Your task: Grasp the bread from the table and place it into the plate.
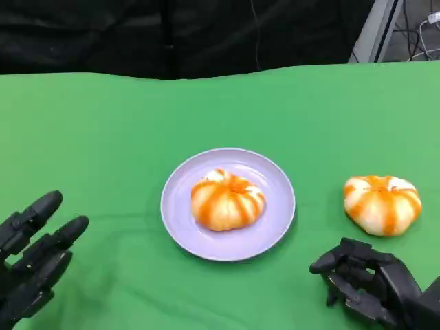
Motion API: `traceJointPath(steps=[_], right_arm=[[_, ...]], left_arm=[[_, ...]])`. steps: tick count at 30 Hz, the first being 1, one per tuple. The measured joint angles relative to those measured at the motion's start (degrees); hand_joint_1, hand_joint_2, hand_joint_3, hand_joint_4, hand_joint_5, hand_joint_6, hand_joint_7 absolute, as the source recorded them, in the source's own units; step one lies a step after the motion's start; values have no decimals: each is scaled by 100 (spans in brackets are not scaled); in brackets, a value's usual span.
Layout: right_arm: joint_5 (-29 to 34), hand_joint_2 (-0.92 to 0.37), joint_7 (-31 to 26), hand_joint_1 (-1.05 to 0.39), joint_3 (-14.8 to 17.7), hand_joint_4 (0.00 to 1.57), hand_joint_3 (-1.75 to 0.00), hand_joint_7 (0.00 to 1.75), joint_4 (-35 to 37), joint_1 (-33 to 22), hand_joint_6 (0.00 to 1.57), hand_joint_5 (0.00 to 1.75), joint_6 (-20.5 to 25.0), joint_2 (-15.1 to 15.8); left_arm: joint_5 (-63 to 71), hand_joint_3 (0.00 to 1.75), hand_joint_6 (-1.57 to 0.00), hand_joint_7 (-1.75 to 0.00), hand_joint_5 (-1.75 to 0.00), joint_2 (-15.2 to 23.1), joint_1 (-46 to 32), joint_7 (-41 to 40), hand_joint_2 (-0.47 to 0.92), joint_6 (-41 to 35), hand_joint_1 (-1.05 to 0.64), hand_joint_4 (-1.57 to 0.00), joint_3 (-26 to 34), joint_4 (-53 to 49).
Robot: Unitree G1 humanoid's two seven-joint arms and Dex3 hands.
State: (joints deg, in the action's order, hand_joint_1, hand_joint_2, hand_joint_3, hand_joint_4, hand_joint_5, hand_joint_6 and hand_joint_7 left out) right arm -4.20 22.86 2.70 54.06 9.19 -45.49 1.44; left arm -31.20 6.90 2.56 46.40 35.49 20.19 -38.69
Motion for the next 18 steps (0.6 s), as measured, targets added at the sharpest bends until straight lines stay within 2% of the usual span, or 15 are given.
traceJointPath(steps=[1,3,12,14,15,16,17,18], right_arm=[[0,-92,4,-25,2,65,-44,93,2,2,81,170,0,0],[-1,-92,7,-26,8,66,-44,93,4,3,81,170,0,0],[-9,-92,48,-25,42,66,-44,93,21,16,82,171,3,6],[-9,-92,54,-26,55,65,-44,94,29,22,82,171,3,6],[-8,-92,54,-26,60,66,-44,94,31,23,82,171,3,8],[-7,-92,54,-26,63,66,-44,94,33,24,81,171,3,9],[-7,-92,54,-26,66,66,-44,94,34,25,81,171,3,11],[-7,-92,55,-26,69,66,-44,94,37,27,81,171,3,13]], left_arm=[[-4,62,-64,-2,-2,-2,1,5,89,-25,24,-68,2,-10],[25,75,-66,-1,-1,-14,2,5,84,-30,26,-70,-3,-21],[409,82,-69,-1,-3,-108,4,-246,82,77,24,-78,-51,-39],[435,85,-76,-3,-6,-140,4,-295,79,77,23,-87,-56,-38],[453,89,-87,-6,-11,-147,4,-336,76,81,23,-97,-56,-38],[492,89,-101,-23,-59,-157,5,-407,77,91,21,-97,-55,-38],[534,89,-101,-38,-88,-169,8,-477,77,122,20,-89,-54,-46],[591,87,-103,-65,-114,-184,16,-530,76,190,17,-91,-54,-63]])
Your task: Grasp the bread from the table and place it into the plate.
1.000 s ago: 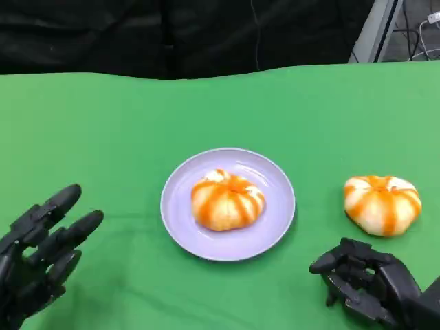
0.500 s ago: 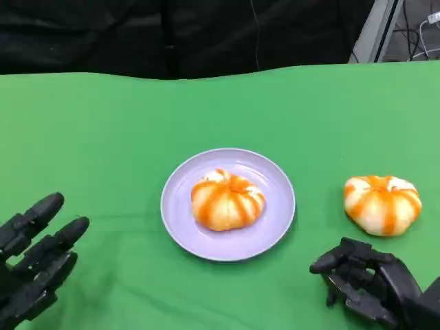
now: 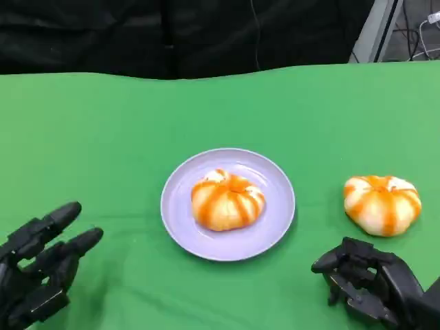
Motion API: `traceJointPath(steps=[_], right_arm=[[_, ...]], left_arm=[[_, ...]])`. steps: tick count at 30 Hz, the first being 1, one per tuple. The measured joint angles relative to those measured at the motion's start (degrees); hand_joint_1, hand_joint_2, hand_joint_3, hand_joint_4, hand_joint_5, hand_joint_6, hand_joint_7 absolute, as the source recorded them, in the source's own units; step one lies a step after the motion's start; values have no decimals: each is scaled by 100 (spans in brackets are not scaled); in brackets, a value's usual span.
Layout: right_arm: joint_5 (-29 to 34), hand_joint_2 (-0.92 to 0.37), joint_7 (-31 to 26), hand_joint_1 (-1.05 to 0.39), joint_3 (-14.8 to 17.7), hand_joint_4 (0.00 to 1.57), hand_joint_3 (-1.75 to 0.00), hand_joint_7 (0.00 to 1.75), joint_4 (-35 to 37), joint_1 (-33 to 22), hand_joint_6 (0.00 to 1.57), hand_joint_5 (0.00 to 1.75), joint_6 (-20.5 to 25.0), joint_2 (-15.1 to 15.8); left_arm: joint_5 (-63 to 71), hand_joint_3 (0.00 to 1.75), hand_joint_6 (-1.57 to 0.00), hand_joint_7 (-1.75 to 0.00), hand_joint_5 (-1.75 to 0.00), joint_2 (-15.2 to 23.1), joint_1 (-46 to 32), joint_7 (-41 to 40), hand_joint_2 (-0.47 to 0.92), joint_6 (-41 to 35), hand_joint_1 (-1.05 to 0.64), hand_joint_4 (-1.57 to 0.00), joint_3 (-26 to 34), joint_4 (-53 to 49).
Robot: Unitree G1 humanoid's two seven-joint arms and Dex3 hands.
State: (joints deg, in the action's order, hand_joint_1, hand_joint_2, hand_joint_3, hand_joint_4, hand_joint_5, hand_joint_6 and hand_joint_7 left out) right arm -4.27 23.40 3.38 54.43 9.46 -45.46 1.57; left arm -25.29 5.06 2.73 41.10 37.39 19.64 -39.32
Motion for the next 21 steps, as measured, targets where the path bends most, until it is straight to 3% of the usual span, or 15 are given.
traceJointPath(steps=[1,4,10,21], right_arm=[[0,-92,1,-26,3,66,-44,94,5,2,81,171,0,1],[0,-92,9,-26,9,65,-44,94,28,20,81,171,0,4],[-1,-92,15,-26,23,65,-44,94,57,45,81,171,0,11],[-15,-92,57,-27,45,66,-43,95,74,61,81,171,8,22]], left_arm=[[54,88,-100,-103,-138,-17,16,-44,77,85,13,-97,0,-28],[289,97,-91,-137,-161,-50,108,-276,72,518,7,-97,1,-196],[473,104,-84,-148,-171,-67,212,-542,68,929,4,-91,1,-409],[261,98,-83,-148,-171,-66,220,-652,72,767,6,-89,25,-517]])
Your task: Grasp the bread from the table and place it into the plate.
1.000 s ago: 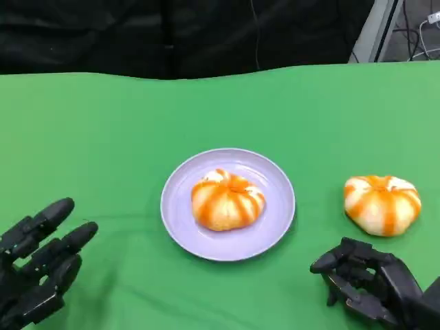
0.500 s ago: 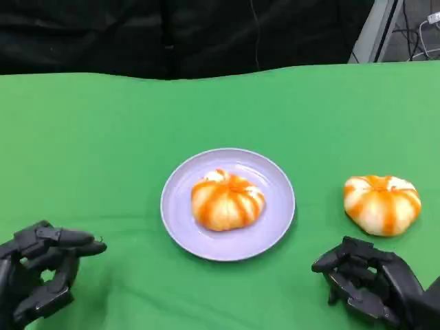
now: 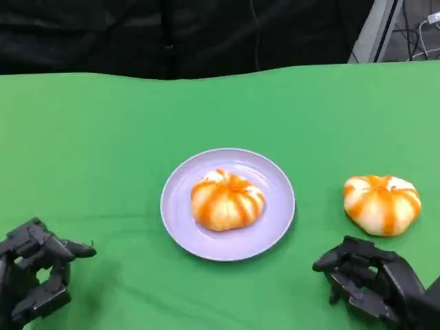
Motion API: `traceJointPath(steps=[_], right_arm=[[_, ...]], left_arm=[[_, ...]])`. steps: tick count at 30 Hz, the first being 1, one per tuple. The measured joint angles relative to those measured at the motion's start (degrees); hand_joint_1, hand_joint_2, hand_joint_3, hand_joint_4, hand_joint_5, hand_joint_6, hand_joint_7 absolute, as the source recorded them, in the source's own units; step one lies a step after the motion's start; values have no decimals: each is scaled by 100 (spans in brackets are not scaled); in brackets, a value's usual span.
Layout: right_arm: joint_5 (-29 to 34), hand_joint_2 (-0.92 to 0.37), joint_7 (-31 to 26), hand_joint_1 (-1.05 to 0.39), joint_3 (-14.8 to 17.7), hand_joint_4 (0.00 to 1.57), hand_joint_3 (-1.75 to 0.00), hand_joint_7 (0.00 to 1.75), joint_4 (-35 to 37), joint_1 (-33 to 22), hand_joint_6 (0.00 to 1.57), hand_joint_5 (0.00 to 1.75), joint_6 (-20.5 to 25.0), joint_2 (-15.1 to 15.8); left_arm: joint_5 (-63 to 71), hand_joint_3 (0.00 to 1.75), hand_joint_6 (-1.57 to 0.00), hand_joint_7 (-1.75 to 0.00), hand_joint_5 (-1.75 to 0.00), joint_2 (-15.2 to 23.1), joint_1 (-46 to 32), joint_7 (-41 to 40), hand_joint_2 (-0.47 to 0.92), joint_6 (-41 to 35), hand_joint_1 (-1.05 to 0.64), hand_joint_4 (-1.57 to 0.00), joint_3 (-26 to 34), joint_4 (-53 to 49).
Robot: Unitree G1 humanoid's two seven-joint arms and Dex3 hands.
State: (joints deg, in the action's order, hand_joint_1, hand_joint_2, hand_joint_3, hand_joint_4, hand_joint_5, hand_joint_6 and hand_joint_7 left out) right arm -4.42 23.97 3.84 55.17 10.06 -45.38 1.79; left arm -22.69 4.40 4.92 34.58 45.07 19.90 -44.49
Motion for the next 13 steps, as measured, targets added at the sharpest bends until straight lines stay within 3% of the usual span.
traceJointPath(steps=[13], right_arm=[[-66,-92,64,-27,18,65,-43,95,6,0,81,169,9,52]], left_arm=[[-40,95,-83,-148,-170,-1,0,46,72,-55,4,-89,1,-13]])
